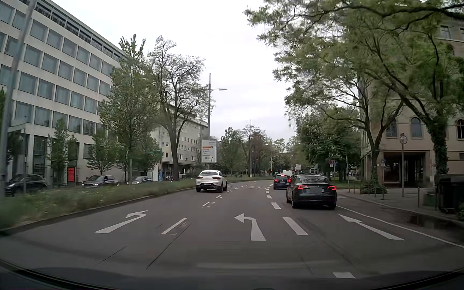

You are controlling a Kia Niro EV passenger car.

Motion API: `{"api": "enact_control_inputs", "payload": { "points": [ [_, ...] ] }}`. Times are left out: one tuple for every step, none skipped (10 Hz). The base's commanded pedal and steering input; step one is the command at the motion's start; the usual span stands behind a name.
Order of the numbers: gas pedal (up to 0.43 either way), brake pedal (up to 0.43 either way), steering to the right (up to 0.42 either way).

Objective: Follow the waypoints while adhering to traffic rules and regulations

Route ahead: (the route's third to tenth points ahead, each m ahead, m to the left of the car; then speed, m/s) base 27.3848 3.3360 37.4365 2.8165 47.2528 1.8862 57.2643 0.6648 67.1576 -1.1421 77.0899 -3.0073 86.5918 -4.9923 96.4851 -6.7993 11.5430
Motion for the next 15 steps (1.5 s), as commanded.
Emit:
{"api": "enact_control_inputs", "payload": {
  "points": [
    [0.059,0.000,0.008],
    [0.059,0.000,0.008],
    [0.039,0.000,0.010],
    [0.008,0.000,0.009],
    [0.000,0.000,0.008],
    [0.000,0.000,0.007],
    [0.000,0.000,0.007],
    [0.000,0.000,0.007],
    [0.000,0.000,0.007],
    [0.000,0.000,0.008],
    [0.000,0.000,0.011],
    [0.000,0.000,0.014],
    [0.000,0.000,0.014],
    [0.000,0.000,0.010],
    [0.000,0.000,0.007]
  ]
}}
